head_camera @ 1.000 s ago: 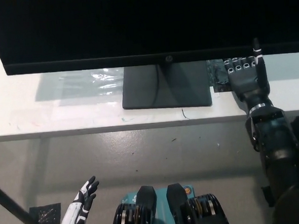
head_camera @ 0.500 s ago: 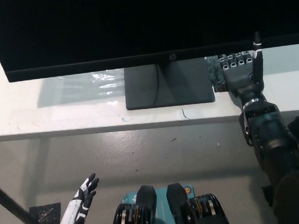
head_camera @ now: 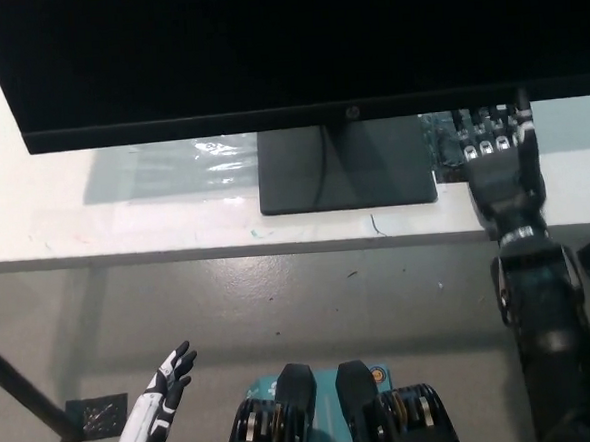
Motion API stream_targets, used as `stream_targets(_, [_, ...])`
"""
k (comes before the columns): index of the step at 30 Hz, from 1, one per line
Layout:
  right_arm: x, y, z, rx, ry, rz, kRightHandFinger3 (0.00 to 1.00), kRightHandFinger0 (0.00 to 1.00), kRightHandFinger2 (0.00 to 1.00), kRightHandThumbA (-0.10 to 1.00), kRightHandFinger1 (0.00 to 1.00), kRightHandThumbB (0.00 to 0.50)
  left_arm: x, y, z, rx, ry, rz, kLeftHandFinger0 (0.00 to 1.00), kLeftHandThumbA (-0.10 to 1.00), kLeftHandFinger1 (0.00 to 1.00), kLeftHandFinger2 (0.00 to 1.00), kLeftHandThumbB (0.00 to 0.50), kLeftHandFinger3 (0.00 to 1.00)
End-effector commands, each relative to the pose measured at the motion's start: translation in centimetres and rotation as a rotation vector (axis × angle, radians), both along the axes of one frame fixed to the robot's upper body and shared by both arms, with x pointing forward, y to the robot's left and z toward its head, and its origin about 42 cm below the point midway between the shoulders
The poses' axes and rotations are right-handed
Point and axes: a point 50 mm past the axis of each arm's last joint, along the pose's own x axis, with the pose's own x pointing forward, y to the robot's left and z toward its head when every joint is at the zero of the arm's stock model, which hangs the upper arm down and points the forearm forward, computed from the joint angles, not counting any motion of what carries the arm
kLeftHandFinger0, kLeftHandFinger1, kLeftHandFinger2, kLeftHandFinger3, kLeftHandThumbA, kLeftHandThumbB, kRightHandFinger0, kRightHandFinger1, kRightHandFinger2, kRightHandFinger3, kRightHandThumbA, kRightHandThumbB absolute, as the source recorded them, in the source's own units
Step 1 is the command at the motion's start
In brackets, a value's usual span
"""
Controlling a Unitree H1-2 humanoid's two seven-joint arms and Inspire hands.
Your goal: The monitor is being placed at the center of the desk and the robot uses its right hand to grab on the right side of the monitor and tilt the angle of the montior sideways.
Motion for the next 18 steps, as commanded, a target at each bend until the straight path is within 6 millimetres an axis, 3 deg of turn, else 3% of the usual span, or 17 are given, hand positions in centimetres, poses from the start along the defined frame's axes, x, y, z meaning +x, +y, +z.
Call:
stream_targets(1, [-5.9, -0.1, 6.9, -0.23, -0.298, 0.001, 1.0, 1.0, 1.0, 1.0, 1.0, 0.408, 1.6, 0.6, 1.6, 0.008, -0.082, -0.025, 1.0, 1.0, 1.0, 1.0, 0.315, 1.0])
stream_targets(2, [-5.9, -0.1, 6.9, -0.23, -0.297, 0.001, 1.0, 1.0, 1.0, 1.0, 1.0, 0.408, 1.6, 0.6, 1.6, 0.008, -0.082, -0.025, 1.0, 1.0, 1.0, 1.0, 0.315, 1.0])
stream_targets(3, [-8.1, -0.7, 6.6, -0.287, -0.318, -0.017, 1.0, 1.0, 1.0, 1.0, 1.0, 0.423, 1.7, 0.6, 1.6, 0.01, -0.081, -0.025, 1.0, 1.0, 1.0, 1.0, 0.318, 1.0])
stream_targets(4, [-12.0, -1.4, 6.2, -0.374, -0.353, -0.042, 1.0, 1.0, 1.0, 1.0, 1.0, 0.431, 1.7, 0.6, 1.6, 0.011, -0.08, -0.026, 1.0, 1.0, 1.0, 1.0, 0.317, 1.0])
stream_targets(5, [-13.1, -1.5, 6.0, -0.391, -0.357, -0.048, 1.0, 1.0, 1.0, 1.0, 1.0, 0.441, 1.7, 0.6, 1.6, 0.009, -0.081, -0.026, 1.0, 1.0, 1.0, 1.0, 0.316, 1.0])
stream_targets(8, [-13.9, -1.6, 5.9, -0.409, -0.355, -0.052, 1.0, 1.0, 1.0, 1.0, 1.0, 0.441, 1.7, 0.6, 1.6, 0.011, -0.081, -0.026, 1.0, 1.0, 1.0, 1.0, 0.317, 1.0])
stream_targets(10, [-17.8, -1.8, 4.8, -0.468, -0.421, -0.069, 1.0, 1.0, 1.0, 1.0, 1.0, 0.399, 1.9, 0.6, 1.7, 0.014, -0.083, -0.026, 1.0, 1.0, 1.0, 1.0, 0.306, 1.0])
stream_targets(14, [-20.7, -0.6, 4.2, -0.728, -0.48, -0.21, 1.0, 1.0, 1.0, 1.0, 1.0, 0.393, 2.0, 0.6, 1.7, 0.021, -0.085, -0.03, 1.0, 1.0, 1.0, 1.0, 0.31, 1.0])
stream_targets(18, [-22.8, 0.9, 4.0, -0.883, -0.535, -0.246, 1.0, 1.0, 1.0, 1.0, 1.0, 0.471, 2.1, 0.5, 1.7, 0.019, -0.084, -0.033, 1.0, 1.0, 1.0, 1.0, 0.316, 1.0])
